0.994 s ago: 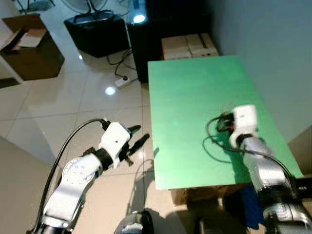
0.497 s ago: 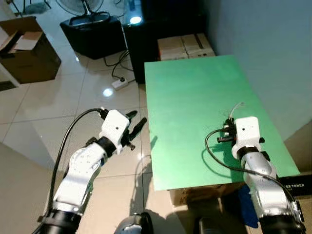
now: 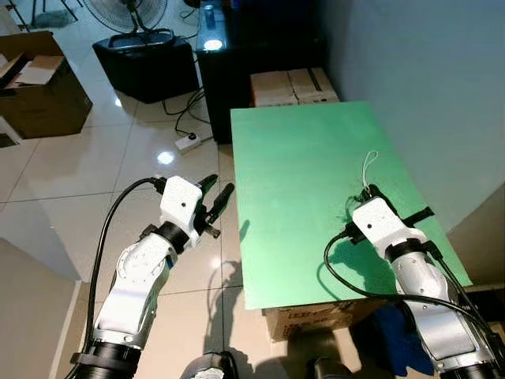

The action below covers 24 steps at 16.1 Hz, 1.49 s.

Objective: Hang keys on a hook

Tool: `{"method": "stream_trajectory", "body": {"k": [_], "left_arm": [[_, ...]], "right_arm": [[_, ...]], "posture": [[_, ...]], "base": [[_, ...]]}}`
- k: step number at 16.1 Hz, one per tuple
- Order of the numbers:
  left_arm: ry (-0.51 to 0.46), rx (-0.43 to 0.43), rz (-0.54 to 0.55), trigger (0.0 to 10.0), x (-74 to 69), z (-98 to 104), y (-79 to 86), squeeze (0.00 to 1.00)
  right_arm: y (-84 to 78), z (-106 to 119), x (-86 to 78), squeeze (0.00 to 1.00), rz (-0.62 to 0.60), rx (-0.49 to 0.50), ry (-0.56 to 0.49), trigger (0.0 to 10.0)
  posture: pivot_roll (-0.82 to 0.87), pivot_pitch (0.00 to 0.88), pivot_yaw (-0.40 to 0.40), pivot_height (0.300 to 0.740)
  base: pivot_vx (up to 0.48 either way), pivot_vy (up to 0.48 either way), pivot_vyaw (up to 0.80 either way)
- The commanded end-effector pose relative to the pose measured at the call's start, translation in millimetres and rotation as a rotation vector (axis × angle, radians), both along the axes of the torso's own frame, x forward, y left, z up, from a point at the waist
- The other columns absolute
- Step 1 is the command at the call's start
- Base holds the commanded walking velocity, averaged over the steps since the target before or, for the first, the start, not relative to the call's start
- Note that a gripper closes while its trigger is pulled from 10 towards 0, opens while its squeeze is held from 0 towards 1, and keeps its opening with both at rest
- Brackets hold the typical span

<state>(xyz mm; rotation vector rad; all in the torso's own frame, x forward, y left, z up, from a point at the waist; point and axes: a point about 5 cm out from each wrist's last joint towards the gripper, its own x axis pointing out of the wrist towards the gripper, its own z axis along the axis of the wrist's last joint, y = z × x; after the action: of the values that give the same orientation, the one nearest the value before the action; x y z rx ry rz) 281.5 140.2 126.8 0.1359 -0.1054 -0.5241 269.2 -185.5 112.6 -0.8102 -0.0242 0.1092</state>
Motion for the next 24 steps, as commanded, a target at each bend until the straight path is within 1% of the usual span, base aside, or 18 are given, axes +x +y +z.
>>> {"method": "stream_trajectory", "body": {"k": [1,5,6,8,9,10,11,12,13,14,15,16,17,18,19,21,22,24], "left_arm": [[0.010,-0.002,0.024,10.0,0.2,-3,4.5,0.00],[0.003,-0.008,0.003,10.0,4.8,1,-1.4,0.00],[0.002,-0.010,-0.017,10.0,4.8,1,-5.7,0.00],[-0.007,-0.011,-0.018,10.0,7.6,3,-8.0,0.00],[-0.015,-0.016,-0.013,10.0,10.3,5,-8.0,0.00],[-0.018,-0.018,-0.009,10.0,11.5,6,-7.2,0.00],[-0.019,-0.013,-0.003,10.0,12.0,5,-6.6,0.00],[-0.018,-0.007,-0.001,10.0,12.1,5,-6.4,0.00],[0.002,-0.008,0.040,10.0,13.8,2,-4.4,0.00],[0.035,-0.037,0.112,10.0,15.8,1,-0.3,0.00],[0.052,-0.095,0.196,10.0,17.0,1,4.6,0.00],[0.068,-0.101,0.228,10.0,12.8,-3,6.6,0.00],[0.074,-0.055,0.217,10.0,6.8,-9,5.6,0.00],[0.071,-0.024,0.206,10.0,-0.1,-13,3.9,0.00],[0.067,-0.016,0.233,10.0,-4.3,-14,4.8,0.00],[0.066,-0.044,0.353,10.0,-10.3,-15,11.1,0.00],[0.064,-0.051,0.374,10.0,-14.1,-14,12.1,0.00],[0.061,-0.040,0.377,10.0,-23.1,-17,11.8,0.00]], "right_arm": [[2.3,3,-0.6,0.00,0.001,-0.020,-0.017,0.0],[4.4,14,6.1,0.00,-0.003,-0.075,-0.073,0.0],[6.0,32,8.3,0.00,-0.008,-0.122,-0.190,0.0],[9.8,63,7.9,0.00,-0.016,-0.135,-0.377,0.0],[11.3,75,7.3,0.00,-0.015,-0.057,-0.447,0.0],[13.5,81,6.4,0.00,0.006,0.045,-0.489,0.0],[15.2,83,8.1,0.00,0.024,0.155,-0.461,0.0],[15.4,81,9.4,0.00,0.022,0.176,-0.436,0.0],[12.0,72,13.3,0.00,-0.039,0.291,-0.353,1.6],[8.1,67,13.9,0.00,-0.102,0.364,-0.325,10.0],[9.0,64,11.1,0.00,-0.107,0.383,-0.318,10.0],[12.2,58,7.9,0.00,-0.102,0.395,-0.286,10.0],[18.4,52,6.9,0.00,-0.058,0.385,-0.214,10.0],[28.6,45,5.3,0.00,0.009,0.417,-0.139,10.0],[35.5,37,4.4,0.00,0.042,0.430,-0.082,10.0],[47.0,21,0.9,0.00,0.101,0.466,0.031,10.0],[49.1,15,-2.3,0.00,0.112,0.478,0.060,10.0],[50.5,-1,-10.7,0.00,0.116,0.497,0.131,10.0]], "posture": [[-0.14,0.077,0.081,0.740],[-0.15,0.099,0.102,0.740],[-0.16,0.096,0.105,0.740],[-0.16,0.095,0.108,0.740],[-0.16,0.092,0.107,0.740],[-0.17,0.089,0.104,0.740],[-0.18,0.083,0.103,0.740],[-0.18,0.083,0.103,0.740],[-0.17,0.079,0.100,0.740],[-0.17,0.081,0.099,0.740],[-0.16,0.080,0.095,0.740],[-0.16,0.073,0.086,0.740],[-0.16,0.073,0.078,0.740],[-0.16,0.078,0.069,0.740],[-0.16,0.080,0.055,0.740],[-0.15,0.085,0.028,0.740],[-0.14,0.088,0.017,0.740],[-0.12,0.093,-0.003,0.740]], "base": [[0.000,0.000,0.00],[0.000,0.000,0.00],[0.000,0.000,0.00],[0.000,0.000,0.00],[0.000,0.000,0.00],[0.000,0.000,0.00],[0.000,0.000,0.00],[0.000,0.000,0.00],[0.000,0.000,0.00],[0.000,0.000,0.00],[0.000,0.000,0.00],[0.000,0.000,0.00],[0.000,0.000,0.00],[0.000,0.000,0.80],[0.000,0.000,0.80],[0.000,0.000,0.80],[0.000,0.000,0.80],[0.000,0.000,0.80]]}}
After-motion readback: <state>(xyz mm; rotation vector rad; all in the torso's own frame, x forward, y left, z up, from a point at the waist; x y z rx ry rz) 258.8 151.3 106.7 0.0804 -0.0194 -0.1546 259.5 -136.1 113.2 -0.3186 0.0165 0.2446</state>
